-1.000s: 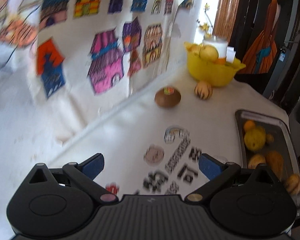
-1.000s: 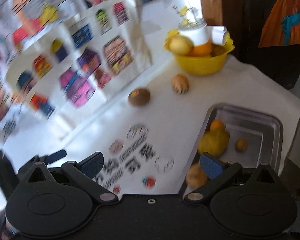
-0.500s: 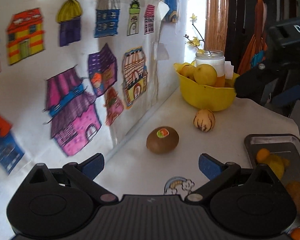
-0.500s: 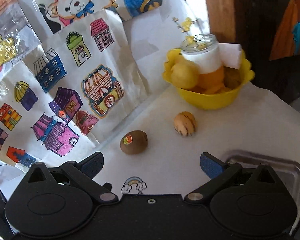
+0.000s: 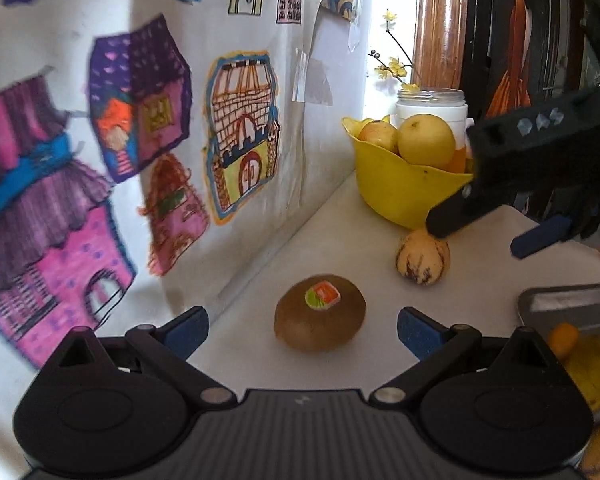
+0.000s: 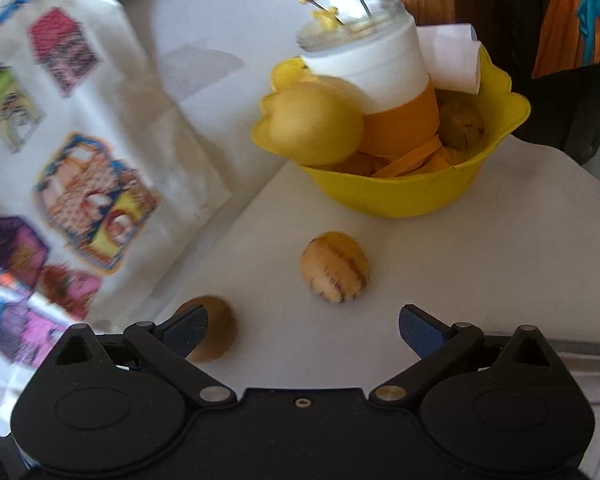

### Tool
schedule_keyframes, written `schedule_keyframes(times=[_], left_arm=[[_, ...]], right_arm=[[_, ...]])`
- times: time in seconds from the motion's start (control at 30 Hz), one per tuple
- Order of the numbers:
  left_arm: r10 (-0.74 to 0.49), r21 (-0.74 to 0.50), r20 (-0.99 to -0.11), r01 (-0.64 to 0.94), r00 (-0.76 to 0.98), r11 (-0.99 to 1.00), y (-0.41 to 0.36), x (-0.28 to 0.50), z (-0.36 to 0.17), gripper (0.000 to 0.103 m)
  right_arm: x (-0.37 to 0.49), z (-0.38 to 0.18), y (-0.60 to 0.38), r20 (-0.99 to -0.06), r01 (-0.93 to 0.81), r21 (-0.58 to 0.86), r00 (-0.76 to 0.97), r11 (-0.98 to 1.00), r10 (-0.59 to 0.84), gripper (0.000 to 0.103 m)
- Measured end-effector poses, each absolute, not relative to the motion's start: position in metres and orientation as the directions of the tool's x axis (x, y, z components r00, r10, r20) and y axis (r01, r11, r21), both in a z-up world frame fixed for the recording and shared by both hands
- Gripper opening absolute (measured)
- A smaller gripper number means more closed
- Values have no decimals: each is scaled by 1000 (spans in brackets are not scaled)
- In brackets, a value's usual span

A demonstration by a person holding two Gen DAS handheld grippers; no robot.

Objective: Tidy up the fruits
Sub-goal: 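Close the right tool on the striped melon while the left tool grasps the kiwi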

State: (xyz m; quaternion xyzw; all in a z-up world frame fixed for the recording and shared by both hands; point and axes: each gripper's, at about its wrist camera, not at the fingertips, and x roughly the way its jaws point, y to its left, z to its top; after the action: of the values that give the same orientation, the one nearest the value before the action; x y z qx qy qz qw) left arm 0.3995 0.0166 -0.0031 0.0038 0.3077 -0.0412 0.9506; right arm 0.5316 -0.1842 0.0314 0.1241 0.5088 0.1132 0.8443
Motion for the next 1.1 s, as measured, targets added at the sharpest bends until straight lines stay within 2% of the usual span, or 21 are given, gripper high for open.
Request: schedule_keyframes(times=[0.33, 0.47, 0.83, 0.97, 1.1], left_arm=[[-107, -26, -614, 116, 782, 993, 21, 435, -24, 102], [-120, -25, -624, 134, 772, 991, 18, 438, -30, 98], [-155, -69, -650, 145, 744, 987, 21, 444, -40, 81], [-152, -61, -647, 149, 747, 987, 19, 444, -41, 77], [-159, -62, -646, 156, 747, 986, 18, 444, -41, 69]], right_arm=[[559, -5, -179, -827, -48, 324, 470, 945, 308, 95], [564, -16, -174, -831, -57, 315, 466, 947, 304, 89], [572, -26, -168, -834, -53, 306, 466, 950, 295, 79], [572, -26, -165, -837, -62, 284, 472, 957, 278, 76], [569, -26, -162, -839, -77, 251, 479, 965, 257, 68]])
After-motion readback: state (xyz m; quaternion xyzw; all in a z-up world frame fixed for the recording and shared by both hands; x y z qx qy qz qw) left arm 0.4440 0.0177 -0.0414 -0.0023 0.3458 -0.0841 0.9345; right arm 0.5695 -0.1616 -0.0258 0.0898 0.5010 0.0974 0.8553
